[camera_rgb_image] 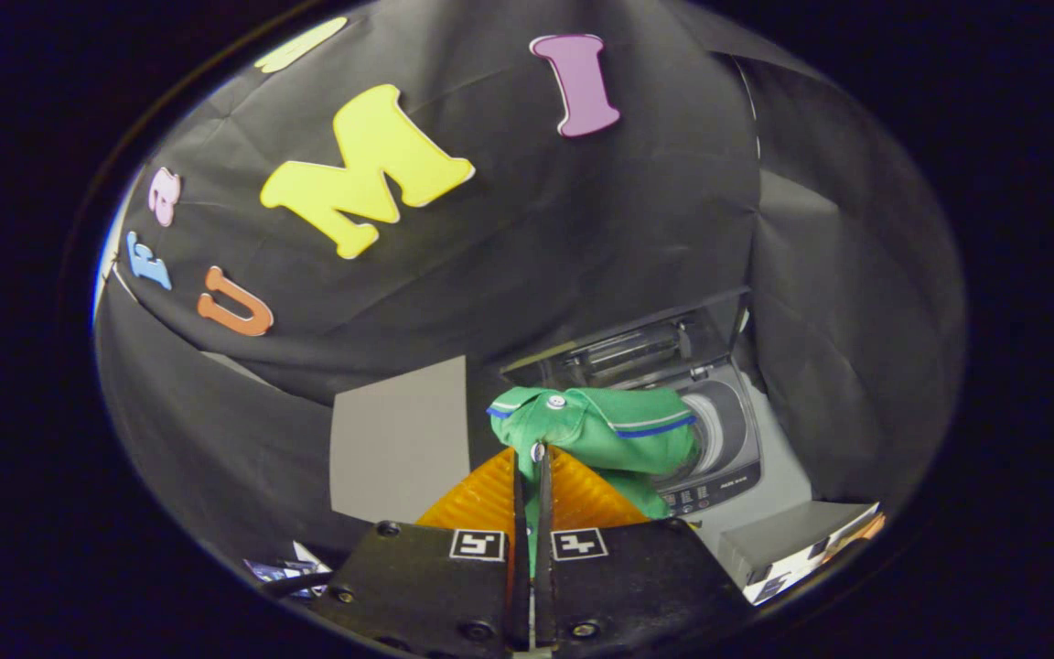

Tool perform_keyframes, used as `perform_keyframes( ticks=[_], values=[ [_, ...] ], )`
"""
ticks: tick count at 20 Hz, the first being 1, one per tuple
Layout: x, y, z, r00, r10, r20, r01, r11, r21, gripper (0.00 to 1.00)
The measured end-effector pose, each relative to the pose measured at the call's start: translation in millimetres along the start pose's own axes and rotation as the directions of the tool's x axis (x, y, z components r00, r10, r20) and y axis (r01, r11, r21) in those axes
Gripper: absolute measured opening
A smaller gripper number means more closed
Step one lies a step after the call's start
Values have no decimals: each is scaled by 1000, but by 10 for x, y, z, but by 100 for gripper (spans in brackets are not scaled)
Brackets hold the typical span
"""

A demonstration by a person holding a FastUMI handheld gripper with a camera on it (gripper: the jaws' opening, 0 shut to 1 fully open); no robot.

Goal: Put the clothes into the washing machine and then close the washing machine lid.

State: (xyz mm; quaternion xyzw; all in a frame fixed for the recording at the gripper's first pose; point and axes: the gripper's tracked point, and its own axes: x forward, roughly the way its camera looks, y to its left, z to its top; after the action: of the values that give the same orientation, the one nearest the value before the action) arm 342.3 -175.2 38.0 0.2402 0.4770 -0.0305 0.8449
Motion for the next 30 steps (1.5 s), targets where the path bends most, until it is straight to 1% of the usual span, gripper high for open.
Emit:
perform_keyframes(
  ticks=[2, 6, 11, 19, 30],
  values=[
    [152, -157, -32, 1000, -17, -19, 17, 1000, 5, 6],
    [487, -493, -86, 996, -78, -43, 78, 997, 7, 6],
    [831, -740, -166, 990, -108, -89, 108, 994, 2, 6],
    [1337, -1095, -479, 974, -146, -173, 146, 989, -16, 6],
    [2035, -1466, -679, 959, -218, -181, 200, 974, -110, 6]
  ],
)
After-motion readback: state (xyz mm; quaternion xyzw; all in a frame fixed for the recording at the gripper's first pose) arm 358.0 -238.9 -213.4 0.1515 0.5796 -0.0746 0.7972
